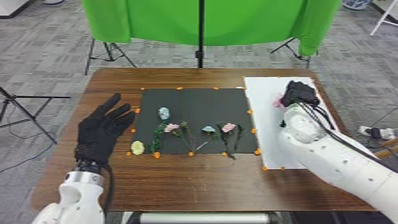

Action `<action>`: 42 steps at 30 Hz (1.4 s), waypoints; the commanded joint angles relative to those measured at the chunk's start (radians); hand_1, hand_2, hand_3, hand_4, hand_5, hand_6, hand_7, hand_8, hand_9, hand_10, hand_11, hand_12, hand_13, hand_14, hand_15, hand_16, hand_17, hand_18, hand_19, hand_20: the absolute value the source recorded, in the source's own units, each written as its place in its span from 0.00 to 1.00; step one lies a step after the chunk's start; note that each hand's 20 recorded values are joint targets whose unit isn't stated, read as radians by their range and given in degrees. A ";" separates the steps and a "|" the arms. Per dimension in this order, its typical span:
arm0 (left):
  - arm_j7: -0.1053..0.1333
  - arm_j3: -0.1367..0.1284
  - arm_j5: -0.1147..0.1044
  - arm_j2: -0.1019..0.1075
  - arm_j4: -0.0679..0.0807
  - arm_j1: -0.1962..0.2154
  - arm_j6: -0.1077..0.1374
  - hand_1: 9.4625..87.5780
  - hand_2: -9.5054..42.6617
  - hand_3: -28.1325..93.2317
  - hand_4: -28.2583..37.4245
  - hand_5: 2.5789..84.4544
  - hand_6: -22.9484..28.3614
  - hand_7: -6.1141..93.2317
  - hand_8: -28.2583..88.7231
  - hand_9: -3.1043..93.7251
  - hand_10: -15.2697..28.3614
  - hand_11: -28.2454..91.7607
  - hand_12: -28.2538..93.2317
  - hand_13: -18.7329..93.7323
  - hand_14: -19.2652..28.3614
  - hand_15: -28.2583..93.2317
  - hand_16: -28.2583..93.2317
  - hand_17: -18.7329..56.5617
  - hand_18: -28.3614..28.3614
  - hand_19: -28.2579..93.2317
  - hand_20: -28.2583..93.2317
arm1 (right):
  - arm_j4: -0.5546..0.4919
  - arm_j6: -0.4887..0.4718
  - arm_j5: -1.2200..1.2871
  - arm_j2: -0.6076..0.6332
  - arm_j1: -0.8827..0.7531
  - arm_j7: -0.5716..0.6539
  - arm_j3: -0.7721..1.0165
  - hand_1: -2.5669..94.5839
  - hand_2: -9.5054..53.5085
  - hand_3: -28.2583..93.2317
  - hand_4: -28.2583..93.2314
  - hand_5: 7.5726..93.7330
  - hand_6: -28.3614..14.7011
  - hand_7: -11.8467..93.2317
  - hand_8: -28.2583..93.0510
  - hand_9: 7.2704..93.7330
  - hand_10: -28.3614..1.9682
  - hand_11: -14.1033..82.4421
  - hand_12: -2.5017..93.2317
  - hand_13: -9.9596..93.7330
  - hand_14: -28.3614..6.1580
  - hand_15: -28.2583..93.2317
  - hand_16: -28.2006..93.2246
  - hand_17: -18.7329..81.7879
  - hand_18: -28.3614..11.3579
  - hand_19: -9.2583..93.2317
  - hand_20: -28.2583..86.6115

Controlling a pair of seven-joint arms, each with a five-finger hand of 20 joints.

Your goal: Arrange flowers

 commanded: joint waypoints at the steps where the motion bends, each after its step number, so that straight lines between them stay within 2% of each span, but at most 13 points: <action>1: 0.001 -0.001 -0.004 -0.004 -0.002 0.027 -0.002 0.21 0.33 0.89 0.08 0.44 0.64 0.20 0.15 0.42 0.83 0.46 0.33 0.42 1.00 0.70 0.16 0.15 0.98 0.72 0.34 | -0.272 0.046 0.009 0.060 -0.133 0.028 0.140 0.62 0.00 0.82 0.00 0.97 0.70 0.29 0.26 1.00 0.74 0.38 0.31 0.95 0.75 0.66 0.45 0.62 0.16 1.00 0.70; 5: 0.001 -0.001 -0.007 0.001 -0.002 0.027 0.000 0.21 0.33 0.89 0.08 0.44 0.64 0.20 0.15 0.42 0.83 0.46 0.33 0.42 1.00 0.70 0.16 0.15 0.98 0.72 0.34 | -0.445 -0.120 -0.023 0.036 -0.314 -0.007 0.315 0.62 0.00 0.83 0.00 0.97 0.70 0.28 0.27 1.00 0.74 0.38 0.31 0.95 0.74 0.66 0.44 0.63 0.14 1.00 0.71; 6: -0.002 -0.004 -0.004 -0.004 0.001 0.024 -0.007 0.21 0.33 0.89 0.08 0.44 0.64 0.20 0.15 0.42 0.83 0.46 0.33 0.42 1.00 0.70 0.16 0.15 0.98 0.72 0.34 | -0.481 -0.139 -0.012 0.036 -0.344 -0.003 0.332 0.62 0.00 0.83 0.00 0.97 0.70 0.28 0.27 1.00 0.74 0.38 0.31 0.95 0.73 0.67 0.44 0.63 0.14 1.00 0.71; 11: -0.010 -0.008 0.000 -0.012 0.002 0.027 -0.008 0.21 0.33 0.89 0.08 0.44 0.64 0.20 0.15 0.42 0.83 0.46 0.33 0.42 1.00 0.70 0.16 0.15 0.98 0.72 0.34 | -0.595 -0.245 -0.012 0.005 -0.498 -0.023 0.420 0.62 0.00 0.83 0.00 0.95 0.68 0.28 0.28 1.00 0.72 0.38 0.32 0.92 0.68 0.72 0.40 0.62 0.14 1.00 0.74; 13: -0.008 -0.004 -0.002 -0.014 0.004 0.021 -0.009 0.21 0.33 0.89 0.08 0.44 0.64 0.20 0.15 0.42 0.83 0.47 0.33 0.42 1.00 0.70 0.16 0.15 0.98 0.72 0.34 | -0.623 -0.238 0.011 0.007 -0.532 -0.004 0.431 0.61 0.00 0.84 0.00 0.95 0.68 0.28 0.29 1.00 0.71 0.38 0.33 0.92 0.66 0.73 0.40 0.61 0.14 1.00 0.75; 19: -0.009 -0.008 0.000 -0.018 0.003 0.021 -0.010 0.21 0.34 0.89 0.08 0.44 0.64 0.20 0.15 0.42 0.83 0.47 0.33 0.42 1.00 0.70 0.16 0.15 0.98 0.72 0.34 | -0.659 -0.256 -0.024 0.012 -0.572 0.025 0.429 0.61 0.00 0.83 0.00 0.94 0.66 0.28 0.28 1.00 0.69 0.38 0.34 0.90 0.64 0.76 0.39 0.60 0.13 1.00 0.76; 29: -0.013 -0.015 0.001 -0.019 -0.001 0.025 -0.007 0.21 0.34 0.89 0.08 0.44 0.64 0.20 0.15 0.42 0.83 0.46 0.33 0.42 1.00 0.70 0.16 0.15 0.98 0.72 0.34 | -0.696 -0.373 -0.002 -0.018 -0.633 -0.019 0.475 0.57 0.00 0.81 0.00 0.90 0.63 0.26 0.27 1.00 0.66 0.36 0.36 0.86 0.59 0.79 0.38 0.58 0.12 1.00 0.78; 32: -0.014 -0.014 0.002 -0.019 0.001 0.024 -0.007 0.21 0.34 0.89 0.08 0.44 0.64 0.20 0.15 0.42 0.83 0.46 0.33 0.42 1.00 0.70 0.16 0.15 0.98 0.72 0.33 | -0.709 -0.403 -0.010 -0.025 -0.644 -0.044 0.485 0.55 0.00 0.79 0.00 0.88 0.62 0.25 0.26 0.96 0.63 0.43 0.31 0.84 0.57 0.81 0.37 0.56 0.11 1.00 0.78; 35: -0.015 -0.013 0.001 -0.020 0.001 0.024 -0.008 0.21 0.34 0.89 0.08 0.45 0.64 0.20 0.15 0.42 0.83 0.46 0.33 0.42 1.00 0.70 0.16 0.15 0.98 0.72 0.33 | -0.714 -0.417 -0.031 -0.032 -0.643 -0.057 0.483 0.48 0.00 0.81 0.00 0.85 0.62 0.25 0.24 0.91 0.59 0.50 0.25 0.82 0.54 0.83 0.36 0.55 0.11 1.00 0.78; 39: -0.012 -0.011 -0.002 -0.016 0.000 0.024 -0.004 0.21 0.34 0.89 0.08 0.45 0.64 0.20 0.15 0.42 0.83 0.47 0.33 0.42 1.00 0.70 0.16 0.15 0.98 0.72 0.33 | -0.710 -0.443 -0.080 -0.030 -0.628 -0.048 0.464 0.45 0.00 0.82 0.00 0.82 0.62 0.26 0.15 0.89 0.56 0.52 0.22 0.80 0.52 0.84 0.36 0.54 0.10 1.00 0.78; 42: -0.012 -0.012 0.000 -0.017 0.001 0.023 -0.003 0.21 0.34 0.89 0.08 0.45 0.64 0.20 0.15 0.42 0.83 0.47 0.33 0.42 1.00 0.70 0.16 0.15 0.98 0.72 0.33 | -0.727 -0.474 -0.078 -0.042 -0.636 -0.047 0.483 0.45 0.00 0.80 0.00 0.80 0.60 0.25 0.14 0.86 0.53 0.53 0.23 0.79 0.50 0.85 0.36 0.53 0.09 1.00 0.79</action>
